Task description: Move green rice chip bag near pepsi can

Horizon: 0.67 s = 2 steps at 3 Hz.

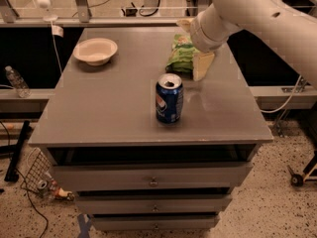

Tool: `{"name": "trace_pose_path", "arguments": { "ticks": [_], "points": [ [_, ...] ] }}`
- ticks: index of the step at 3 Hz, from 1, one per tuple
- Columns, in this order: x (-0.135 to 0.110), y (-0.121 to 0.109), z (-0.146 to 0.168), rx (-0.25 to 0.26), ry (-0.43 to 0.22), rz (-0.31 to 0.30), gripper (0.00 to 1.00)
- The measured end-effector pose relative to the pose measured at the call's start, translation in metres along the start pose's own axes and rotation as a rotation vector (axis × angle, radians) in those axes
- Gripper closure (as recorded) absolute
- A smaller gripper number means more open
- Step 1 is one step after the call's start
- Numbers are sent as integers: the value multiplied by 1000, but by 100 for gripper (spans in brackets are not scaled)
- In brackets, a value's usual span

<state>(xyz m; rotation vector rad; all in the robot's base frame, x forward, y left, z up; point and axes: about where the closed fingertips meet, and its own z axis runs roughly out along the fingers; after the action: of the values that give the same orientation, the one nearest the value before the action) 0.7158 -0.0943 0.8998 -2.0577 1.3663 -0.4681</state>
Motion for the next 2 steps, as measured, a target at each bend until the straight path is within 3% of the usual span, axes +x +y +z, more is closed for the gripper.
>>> {"name": "trace_pose_path", "arguments": {
  "ticks": [1, 2],
  "points": [
    [2, 2, 20, -39, 3, -3, 3],
    [11, 3, 29, -57, 20, 8, 26]
  ]
}}
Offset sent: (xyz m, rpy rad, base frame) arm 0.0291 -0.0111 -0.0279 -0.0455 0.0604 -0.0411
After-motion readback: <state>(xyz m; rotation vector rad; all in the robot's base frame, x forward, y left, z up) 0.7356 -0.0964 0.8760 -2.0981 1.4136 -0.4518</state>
